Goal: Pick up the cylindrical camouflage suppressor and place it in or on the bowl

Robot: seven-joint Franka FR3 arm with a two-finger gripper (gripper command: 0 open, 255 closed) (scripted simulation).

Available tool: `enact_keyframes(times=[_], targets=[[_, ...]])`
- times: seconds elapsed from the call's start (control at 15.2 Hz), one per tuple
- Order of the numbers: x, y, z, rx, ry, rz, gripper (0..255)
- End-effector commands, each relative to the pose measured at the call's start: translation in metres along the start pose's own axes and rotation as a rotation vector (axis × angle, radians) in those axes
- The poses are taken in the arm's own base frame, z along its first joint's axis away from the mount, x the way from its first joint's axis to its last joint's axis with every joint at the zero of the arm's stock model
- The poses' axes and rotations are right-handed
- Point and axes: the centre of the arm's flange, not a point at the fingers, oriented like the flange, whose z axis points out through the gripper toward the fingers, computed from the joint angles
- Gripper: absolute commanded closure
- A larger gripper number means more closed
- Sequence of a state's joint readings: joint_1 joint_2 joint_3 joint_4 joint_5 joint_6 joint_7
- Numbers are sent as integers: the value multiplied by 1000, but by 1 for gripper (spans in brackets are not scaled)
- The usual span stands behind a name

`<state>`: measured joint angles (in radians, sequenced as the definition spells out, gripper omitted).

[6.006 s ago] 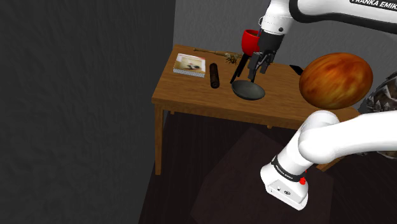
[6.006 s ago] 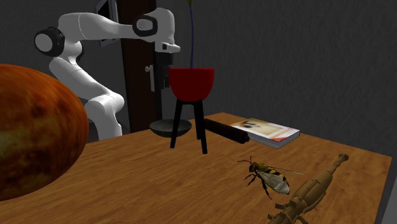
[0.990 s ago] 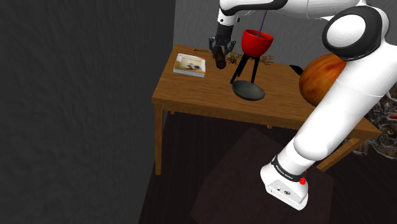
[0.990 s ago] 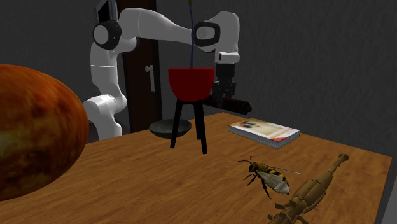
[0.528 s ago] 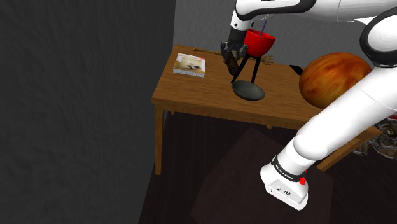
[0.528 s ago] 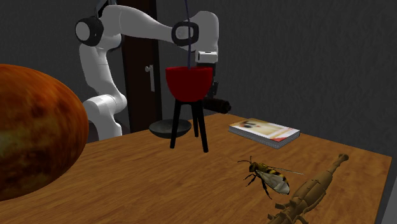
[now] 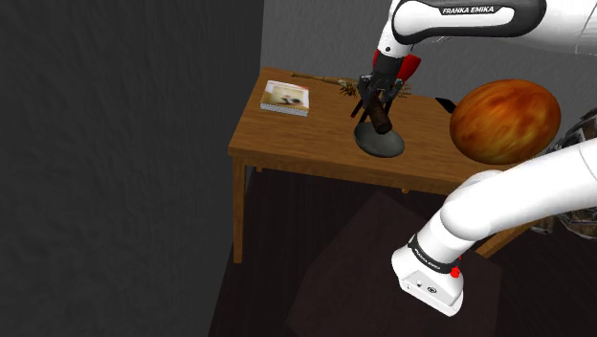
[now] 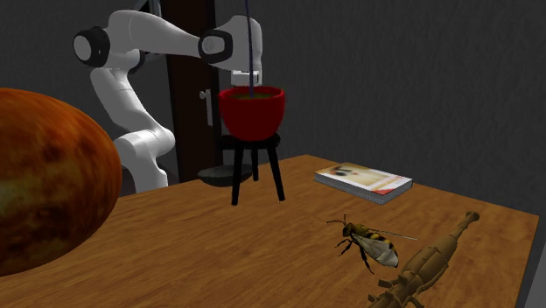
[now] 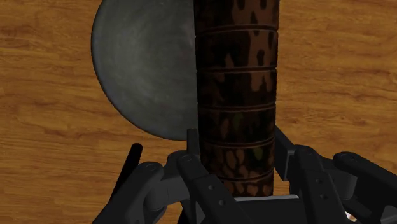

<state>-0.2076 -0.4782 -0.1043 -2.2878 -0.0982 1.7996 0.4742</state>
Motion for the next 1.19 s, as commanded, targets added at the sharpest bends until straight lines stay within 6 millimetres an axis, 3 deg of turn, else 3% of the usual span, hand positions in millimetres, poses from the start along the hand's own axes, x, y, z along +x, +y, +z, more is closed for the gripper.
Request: enact_keyframes(times=[0.0, 0.07, 0.86, 1.12], targets=[[-18, 19, 3, 0, -1, 1, 255], [-29, 28, 3, 0, -1, 1, 255], [-30, 25, 67, 0, -1, 1, 255], [-30, 25, 70, 0, -1, 1, 255]])
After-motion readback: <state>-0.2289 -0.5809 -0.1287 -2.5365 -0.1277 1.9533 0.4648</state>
